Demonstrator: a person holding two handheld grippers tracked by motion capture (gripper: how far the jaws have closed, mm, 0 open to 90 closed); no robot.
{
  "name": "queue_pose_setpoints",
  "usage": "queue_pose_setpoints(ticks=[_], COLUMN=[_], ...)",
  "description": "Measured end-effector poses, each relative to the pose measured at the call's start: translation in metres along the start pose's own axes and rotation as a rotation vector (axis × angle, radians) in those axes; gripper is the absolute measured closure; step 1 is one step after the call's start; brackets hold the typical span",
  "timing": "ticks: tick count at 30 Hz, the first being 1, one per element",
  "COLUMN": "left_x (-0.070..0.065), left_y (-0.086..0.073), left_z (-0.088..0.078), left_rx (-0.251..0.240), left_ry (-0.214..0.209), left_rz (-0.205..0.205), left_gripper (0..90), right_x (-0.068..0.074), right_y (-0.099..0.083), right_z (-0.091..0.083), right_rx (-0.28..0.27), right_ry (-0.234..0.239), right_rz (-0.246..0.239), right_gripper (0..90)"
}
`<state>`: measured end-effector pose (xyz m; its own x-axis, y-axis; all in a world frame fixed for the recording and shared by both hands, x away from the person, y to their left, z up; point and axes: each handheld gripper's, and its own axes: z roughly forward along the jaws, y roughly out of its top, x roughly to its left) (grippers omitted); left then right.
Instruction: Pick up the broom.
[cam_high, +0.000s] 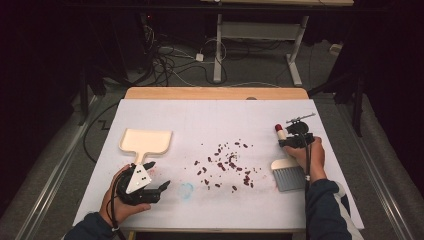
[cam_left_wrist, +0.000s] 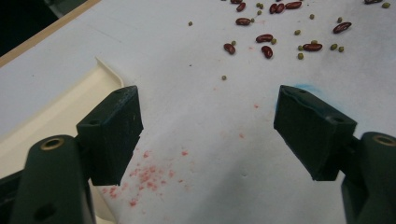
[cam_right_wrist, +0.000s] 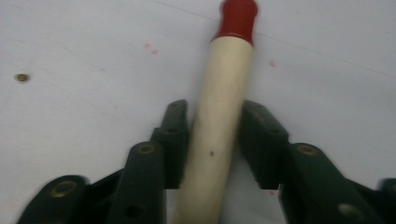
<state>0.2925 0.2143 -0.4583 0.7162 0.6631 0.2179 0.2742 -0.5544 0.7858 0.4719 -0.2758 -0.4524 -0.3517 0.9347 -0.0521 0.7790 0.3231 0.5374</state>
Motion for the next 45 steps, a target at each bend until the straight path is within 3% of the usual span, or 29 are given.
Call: queue_pose_setpoints(ticks=[6, 8, 13, 16, 18, 24, 31, 42, 45], left_x=[-0.001, -0.001, 0.000, 0.000, 0.001, 0.002, -0.001, -0.005, -0.008], left_y=[0.000, 0.001, 0.001, 0.002, 0.002, 0.002, 0.005, 0.023, 0.034], left_z=[0.001, 0.002, 0.002, 0.002, -0.001, -0.006, -0.005, -0.003, -0.003], left_rx=[0.007, 0.006, 0.005, 0.005, -0.006, -0.024, -0.022, -0.093, -0.119], left_ry=[-0.004, -0.004, -0.005, -0.001, 0.006, 0.018, 0.012, -0.040, -0.060], left_rz=[0.004, 0.003, 0.002, 0.000, -0.007, -0.019, -0.008, -0.040, -0.038], left_gripper=[23.2, 23.2, 23.2, 23.2, 23.2, 23.2, 23.2, 24.1, 24.5], right_x=[0.003, 0.006, 0.001, -0.001, -0.003, -0.002, 0.005, 0.010, 0.023], right_y=[-0.001, -0.002, -0.007, -0.010, -0.013, -0.026, -0.044, -0.057, -0.056], right_z=[0.000, 0.000, -0.005, -0.015, -0.025, -0.060, -0.092, -0.121, -0.133], right_rx=[-0.018, -0.028, -0.083, -0.145, -0.233, -0.395, -0.539, -0.668, -0.705], right_ry=[-0.005, -0.021, 0.003, 0.017, 0.068, 0.080, 0.057, 0.043, 0.058], right_rz=[0.003, -0.020, 0.012, 0.010, -0.015, -0.017, -0.044, -0.066, -0.080], right_gripper=[70.0, 70.1, 70.1, 70.1, 70.1, 70.3, 70.5, 70.5, 70.5])
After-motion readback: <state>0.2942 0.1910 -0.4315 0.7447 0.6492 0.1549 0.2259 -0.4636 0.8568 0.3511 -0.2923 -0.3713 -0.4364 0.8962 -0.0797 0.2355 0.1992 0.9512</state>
